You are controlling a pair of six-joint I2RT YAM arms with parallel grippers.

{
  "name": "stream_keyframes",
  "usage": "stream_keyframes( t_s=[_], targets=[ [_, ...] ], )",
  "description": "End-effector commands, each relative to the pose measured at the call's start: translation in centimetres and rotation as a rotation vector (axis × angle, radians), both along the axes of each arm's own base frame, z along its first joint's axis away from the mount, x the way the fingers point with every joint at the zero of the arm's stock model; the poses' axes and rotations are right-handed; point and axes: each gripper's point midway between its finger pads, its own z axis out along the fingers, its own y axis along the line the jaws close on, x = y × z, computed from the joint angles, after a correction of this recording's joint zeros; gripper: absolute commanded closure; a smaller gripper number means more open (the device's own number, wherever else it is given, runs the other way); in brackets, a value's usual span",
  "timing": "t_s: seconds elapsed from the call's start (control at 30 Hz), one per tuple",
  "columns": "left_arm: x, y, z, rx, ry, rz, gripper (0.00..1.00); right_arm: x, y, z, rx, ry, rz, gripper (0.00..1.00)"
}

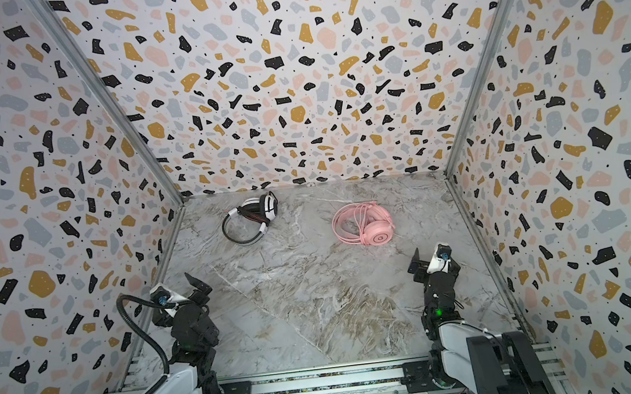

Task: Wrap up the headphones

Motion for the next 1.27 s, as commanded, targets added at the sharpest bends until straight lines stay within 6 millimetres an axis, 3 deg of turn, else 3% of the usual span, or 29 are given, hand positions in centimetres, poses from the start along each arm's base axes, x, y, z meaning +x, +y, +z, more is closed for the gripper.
stream_keyframes(
  t_s=[0.0, 0.23, 0.4, 0.47, 0.73, 1.23],
  targets=[
    [-2.5, 0.7, -1.6, 0.035, -0.031, 0.028, 0.00, -1.0, 2.3, 3.8, -0.110, -0.198, 0.115, 0.01],
    [1.8, -1.3, -1.9, 0.082, 0.049, -0.090, 0.00, 0.1, 3.3, 2.9, -0.142, -0.206, 0.146, 0.01],
    [8.5, -4.6, -3.9, 0.182, 0.238, -0.273, 0.00, 1.5, 3.5, 2.0, -0.148, -0.146, 0.136, 0.01],
    [7.8, -4.7, -4.0, 0.170, 0.232, -0.285, 0.00, 2.0, 3.1, 1.8, -0.148, -0.124, 0.087, 0.01],
    [8.4, -4.9, -4.1, 0.177, 0.253, -0.298, 0.00, 4.1, 4.0, 0.9, -0.178, -0.049, 0.110, 0.01],
    [8.4, -4.9, -4.1, 0.177, 0.254, -0.298, 0.00, 4.7, 4.2, 0.4, -0.165, -0.020, 0.149, 0.01]
  ],
)
